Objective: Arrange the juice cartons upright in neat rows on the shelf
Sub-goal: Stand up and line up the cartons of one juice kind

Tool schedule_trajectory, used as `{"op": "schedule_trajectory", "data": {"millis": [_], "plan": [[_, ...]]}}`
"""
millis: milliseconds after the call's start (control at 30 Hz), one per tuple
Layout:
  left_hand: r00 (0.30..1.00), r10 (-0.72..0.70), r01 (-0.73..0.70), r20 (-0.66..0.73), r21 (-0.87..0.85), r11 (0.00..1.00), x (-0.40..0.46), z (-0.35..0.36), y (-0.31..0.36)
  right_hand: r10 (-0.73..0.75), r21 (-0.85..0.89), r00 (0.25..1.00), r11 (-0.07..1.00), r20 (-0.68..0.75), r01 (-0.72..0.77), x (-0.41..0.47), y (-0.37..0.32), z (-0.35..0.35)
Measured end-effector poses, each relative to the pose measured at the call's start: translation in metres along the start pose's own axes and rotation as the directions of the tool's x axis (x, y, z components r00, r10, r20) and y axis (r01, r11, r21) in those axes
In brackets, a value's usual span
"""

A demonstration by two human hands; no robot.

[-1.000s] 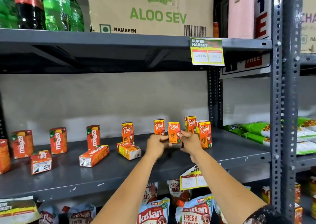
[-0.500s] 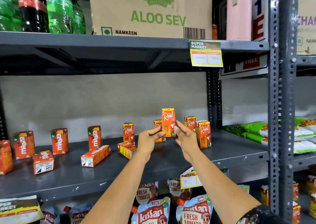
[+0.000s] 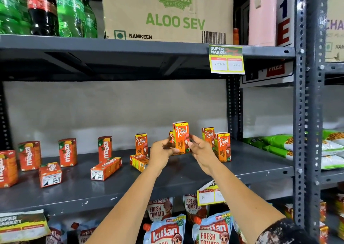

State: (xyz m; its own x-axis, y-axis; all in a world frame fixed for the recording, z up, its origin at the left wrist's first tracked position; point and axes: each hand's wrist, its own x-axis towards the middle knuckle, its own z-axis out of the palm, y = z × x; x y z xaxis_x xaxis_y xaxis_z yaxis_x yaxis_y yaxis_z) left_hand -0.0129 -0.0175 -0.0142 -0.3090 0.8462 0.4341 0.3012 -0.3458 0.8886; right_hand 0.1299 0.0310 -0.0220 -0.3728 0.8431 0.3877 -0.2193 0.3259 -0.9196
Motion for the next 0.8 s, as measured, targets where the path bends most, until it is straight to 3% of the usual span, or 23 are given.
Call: {"op": "schedule_trajectory", "data": {"millis": [200, 533, 800], "plan": [[1.000, 0.004, -0.008, 0.016, 0.283, 0.959, -0.003, -0.004, -0.004, 0.070, -0.148, 0.995, 0.987, 0.074, -0.058, -0.001, 0.001, 0.001], [0.999, -0.044, 0.024, 0.028, 0.511, 0.859, -0.007, -0.006, -0.013, 0.115, -0.238, 0.991, 0.967, 0.071, -0.095, 0.003, 0.014, 0.011], [0.998, -0.052, 0.025, 0.031, 0.579, 0.815, -0.006, 0.011, -0.019, 0.144, -0.373, 0.989, 0.920, 0.034, -0.122, 0.004, 0.013, -0.004]]}}
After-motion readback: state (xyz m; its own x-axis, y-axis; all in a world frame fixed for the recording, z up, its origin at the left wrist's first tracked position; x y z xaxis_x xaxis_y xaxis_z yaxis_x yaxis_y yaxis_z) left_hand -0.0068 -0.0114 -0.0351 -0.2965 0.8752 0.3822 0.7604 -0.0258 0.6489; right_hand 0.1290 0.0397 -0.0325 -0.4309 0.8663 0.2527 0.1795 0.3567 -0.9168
